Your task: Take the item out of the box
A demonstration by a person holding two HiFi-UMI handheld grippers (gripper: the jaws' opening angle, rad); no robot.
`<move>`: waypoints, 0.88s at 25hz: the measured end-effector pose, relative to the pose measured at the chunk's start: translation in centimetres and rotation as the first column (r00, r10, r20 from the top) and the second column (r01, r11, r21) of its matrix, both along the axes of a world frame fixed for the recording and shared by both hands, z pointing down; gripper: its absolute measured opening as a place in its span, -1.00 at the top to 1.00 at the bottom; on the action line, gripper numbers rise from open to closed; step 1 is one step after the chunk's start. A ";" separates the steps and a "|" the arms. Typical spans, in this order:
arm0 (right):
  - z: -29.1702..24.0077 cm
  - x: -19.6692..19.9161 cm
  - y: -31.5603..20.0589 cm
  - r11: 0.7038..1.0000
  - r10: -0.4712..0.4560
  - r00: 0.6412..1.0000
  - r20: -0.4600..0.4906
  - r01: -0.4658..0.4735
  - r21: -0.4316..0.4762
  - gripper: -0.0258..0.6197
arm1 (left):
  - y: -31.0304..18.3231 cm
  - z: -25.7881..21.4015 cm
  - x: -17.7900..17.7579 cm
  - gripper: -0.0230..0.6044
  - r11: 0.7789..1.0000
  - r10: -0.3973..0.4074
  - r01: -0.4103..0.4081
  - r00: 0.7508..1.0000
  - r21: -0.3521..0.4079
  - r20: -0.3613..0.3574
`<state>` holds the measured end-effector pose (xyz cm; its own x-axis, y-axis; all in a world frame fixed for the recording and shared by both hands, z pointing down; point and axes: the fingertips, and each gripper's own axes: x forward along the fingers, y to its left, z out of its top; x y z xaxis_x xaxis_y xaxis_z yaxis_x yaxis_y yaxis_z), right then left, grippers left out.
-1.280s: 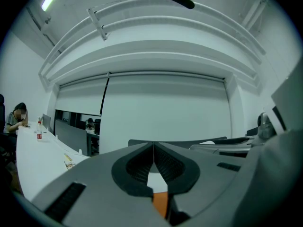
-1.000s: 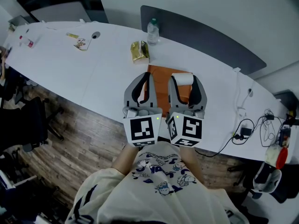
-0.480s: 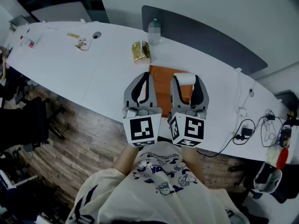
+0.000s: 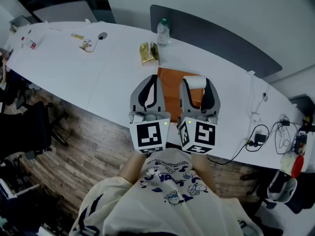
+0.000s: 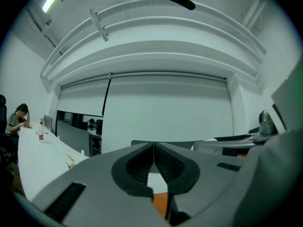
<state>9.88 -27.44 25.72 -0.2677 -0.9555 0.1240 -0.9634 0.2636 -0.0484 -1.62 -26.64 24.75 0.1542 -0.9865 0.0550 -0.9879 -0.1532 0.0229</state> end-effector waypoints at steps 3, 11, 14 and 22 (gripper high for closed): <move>-0.1 -0.1 0.1 1.000 0.004 1.000 -0.010 -0.004 0.002 0.04 | 0.1 -0.1 0.0 0.87 1.000 0.004 -0.004 1.000 0.000 0.000; -0.4 -0.2 0.3 1.000 0.007 1.000 -0.015 -0.007 0.007 0.04 | 0.2 -0.2 -0.1 0.87 1.000 0.013 -0.013 1.000 0.001 -0.002; -0.3 -0.1 0.4 1.000 0.009 1.000 -0.022 -0.009 0.006 0.04 | 0.2 0.0 -0.1 0.87 1.000 0.018 -0.018 1.000 -0.005 -0.002; -0.3 -0.1 0.5 1.000 0.010 1.000 -0.028 -0.010 0.002 0.04 | 0.2 0.0 -0.4 0.87 1.000 0.015 -0.015 1.000 -0.008 0.005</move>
